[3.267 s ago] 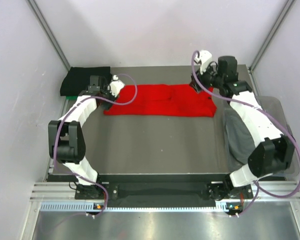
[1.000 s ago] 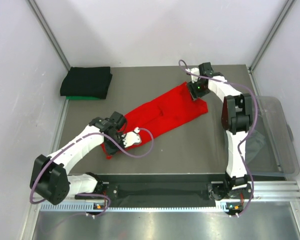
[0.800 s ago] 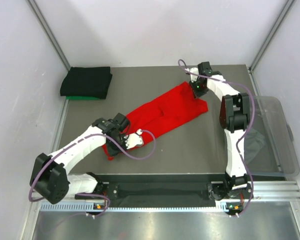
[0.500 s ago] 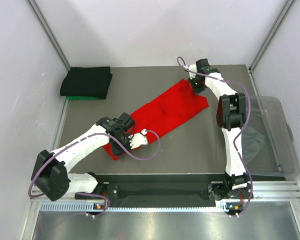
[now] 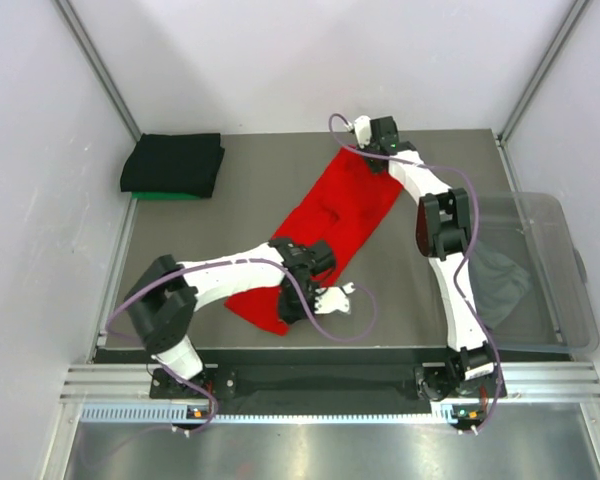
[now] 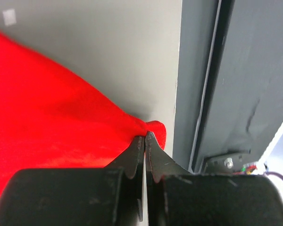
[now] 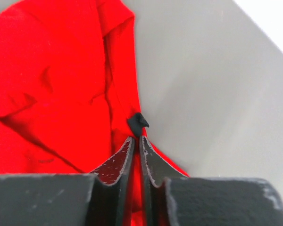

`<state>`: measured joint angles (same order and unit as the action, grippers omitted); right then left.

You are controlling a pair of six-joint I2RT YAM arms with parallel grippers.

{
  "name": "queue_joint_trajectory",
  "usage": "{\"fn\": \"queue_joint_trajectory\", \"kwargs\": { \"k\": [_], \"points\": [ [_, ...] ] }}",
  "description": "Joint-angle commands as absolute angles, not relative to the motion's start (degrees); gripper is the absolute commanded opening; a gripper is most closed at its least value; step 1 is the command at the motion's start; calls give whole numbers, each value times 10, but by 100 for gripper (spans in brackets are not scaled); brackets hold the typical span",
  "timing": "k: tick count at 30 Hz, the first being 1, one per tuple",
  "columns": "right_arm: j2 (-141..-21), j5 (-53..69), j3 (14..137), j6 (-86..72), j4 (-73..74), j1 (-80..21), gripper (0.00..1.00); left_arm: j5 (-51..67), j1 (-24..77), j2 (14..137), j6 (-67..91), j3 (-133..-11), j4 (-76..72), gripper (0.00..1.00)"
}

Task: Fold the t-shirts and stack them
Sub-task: Fold the tshirt

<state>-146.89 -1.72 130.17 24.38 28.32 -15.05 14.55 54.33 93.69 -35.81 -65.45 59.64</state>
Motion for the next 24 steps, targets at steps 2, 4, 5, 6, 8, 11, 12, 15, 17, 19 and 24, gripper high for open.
{"fn": "queue_joint_trajectory", "kwargs": {
  "k": [2, 4, 5, 6, 8, 11, 12, 15, 17, 19, 24],
  "points": [
    [-1492, -23, 1360, 263, 177, -180, 5, 184, 566, 981, -346, -696, 546, 0],
    [-1502, -21, 1367, 271, 150, -189, 1, 191, 577, 995, -337, -712, 541, 0],
    [-1504, -20, 1368, 273, 137, -192, 0, 196, 580, 1010, -333, -718, 539, 0],
    [-1506, -20, 1369, 276, 114, -194, 0, 200, 585, 1018, -331, -731, 539, 0],
    [-1518, -20, 1383, 285, 96, -199, 0, 216, 592, 1037, -323, -744, 541, 0],
    [-1538, -20, 1408, 287, 64, -205, 0, 231, 601, 1062, -312, -774, 547, 0],
    [-1542, -22, 1410, 292, 45, -207, 0, 233, 604, 1067, -307, -789, 548, 0],
    [-1556, -34, 1413, 308, 5, -216, 0, 233, 614, 1083, -290, -826, 545, 0],
    [-1565, -35, 1414, 316, -15, -222, 0, 242, 615, 1095, -279, -848, 546, 0],
    [-1571, -42, 1415, 326, -37, -227, 0, 249, 616, 1102, -265, -874, 548, 0],
    [-1580, -36, 1419, 331, -76, -228, 0, 268, 624, 1141, -258, -917, 553, 0]
  ]
}}
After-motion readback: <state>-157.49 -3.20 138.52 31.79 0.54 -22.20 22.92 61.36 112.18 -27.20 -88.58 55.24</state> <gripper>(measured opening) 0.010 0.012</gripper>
